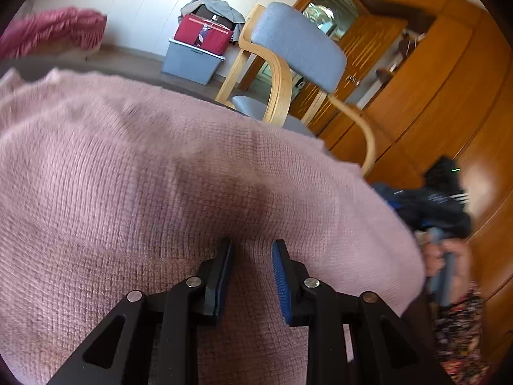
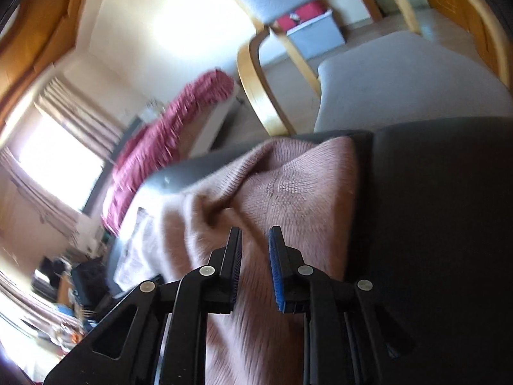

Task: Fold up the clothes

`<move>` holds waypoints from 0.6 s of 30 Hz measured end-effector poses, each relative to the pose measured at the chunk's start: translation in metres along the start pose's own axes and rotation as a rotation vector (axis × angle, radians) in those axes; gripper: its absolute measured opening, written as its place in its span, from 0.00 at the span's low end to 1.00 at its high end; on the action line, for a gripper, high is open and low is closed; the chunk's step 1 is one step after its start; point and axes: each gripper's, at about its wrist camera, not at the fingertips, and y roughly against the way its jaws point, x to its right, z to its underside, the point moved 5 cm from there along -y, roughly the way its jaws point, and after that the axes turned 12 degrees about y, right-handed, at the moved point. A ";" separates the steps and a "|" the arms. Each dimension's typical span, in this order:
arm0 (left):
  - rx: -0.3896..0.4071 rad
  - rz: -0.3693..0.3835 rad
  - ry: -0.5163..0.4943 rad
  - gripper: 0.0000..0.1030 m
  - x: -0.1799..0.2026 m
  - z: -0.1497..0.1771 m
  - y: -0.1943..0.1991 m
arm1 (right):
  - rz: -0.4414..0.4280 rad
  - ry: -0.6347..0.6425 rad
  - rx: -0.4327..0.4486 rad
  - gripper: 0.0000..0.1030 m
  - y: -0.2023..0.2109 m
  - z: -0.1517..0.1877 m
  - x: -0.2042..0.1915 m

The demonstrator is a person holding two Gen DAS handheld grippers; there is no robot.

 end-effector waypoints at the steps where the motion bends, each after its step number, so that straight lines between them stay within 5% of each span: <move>1: 0.000 0.003 0.002 0.24 0.000 0.000 -0.001 | -0.005 0.013 -0.033 0.19 -0.012 0.002 -0.001; 9: -0.002 0.028 0.018 0.24 -0.001 -0.001 -0.003 | 0.081 0.260 -0.066 0.29 -0.037 0.018 -0.040; 12: -0.002 0.034 0.023 0.24 -0.002 -0.001 -0.001 | 0.120 0.297 -0.054 0.10 -0.037 0.019 -0.048; 18: -0.003 0.037 0.026 0.24 -0.004 -0.001 0.000 | 0.231 0.265 0.134 0.07 0.005 -0.007 -0.043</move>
